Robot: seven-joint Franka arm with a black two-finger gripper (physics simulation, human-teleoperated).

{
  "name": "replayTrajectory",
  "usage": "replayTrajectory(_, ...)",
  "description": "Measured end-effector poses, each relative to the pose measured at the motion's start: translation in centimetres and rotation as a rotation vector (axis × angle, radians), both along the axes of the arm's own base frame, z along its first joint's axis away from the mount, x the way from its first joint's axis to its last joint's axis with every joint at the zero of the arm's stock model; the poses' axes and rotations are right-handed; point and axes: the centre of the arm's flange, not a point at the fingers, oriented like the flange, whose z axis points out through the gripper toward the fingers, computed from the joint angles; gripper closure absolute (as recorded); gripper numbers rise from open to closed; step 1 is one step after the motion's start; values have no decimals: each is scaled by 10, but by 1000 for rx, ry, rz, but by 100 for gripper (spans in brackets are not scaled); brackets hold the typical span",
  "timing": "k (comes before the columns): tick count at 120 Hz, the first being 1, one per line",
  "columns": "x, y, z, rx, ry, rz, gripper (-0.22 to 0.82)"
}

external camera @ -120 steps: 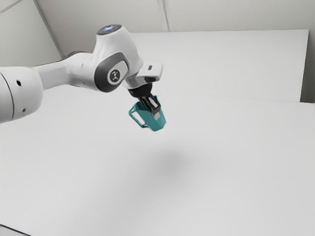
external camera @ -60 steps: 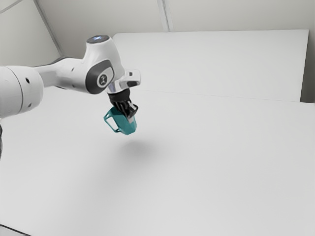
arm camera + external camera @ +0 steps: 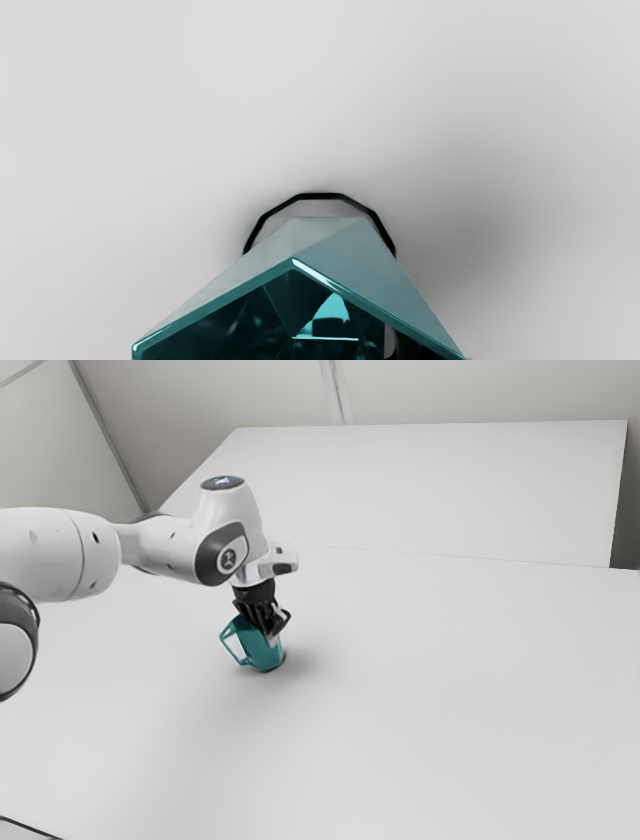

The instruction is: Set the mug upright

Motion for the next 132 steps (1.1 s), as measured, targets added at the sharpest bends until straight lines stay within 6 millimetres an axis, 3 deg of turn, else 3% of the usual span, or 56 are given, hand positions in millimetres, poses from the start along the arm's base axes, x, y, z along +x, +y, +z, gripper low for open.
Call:
replayTrajectory(26, 1, 0, 7, -5, -19, 11, 34)
replayTrajectory(48, -3, -2, 56, -25, -95, 23, 14)
replayTrajectory(65, 0, -5, 102, -68, -141, 45, 7)
replayTrajectory(82, 17, -5, 176, -100, -195, 55, 4)
replayTrajectory(99, 15, 11, 230, -102, -194, 77, 2)
replayTrajectory(110, 7, 15, 244, -101, -170, 81, 1)
replayTrajectory(132, -2, 12, 246, -98, -119, 74, 1)
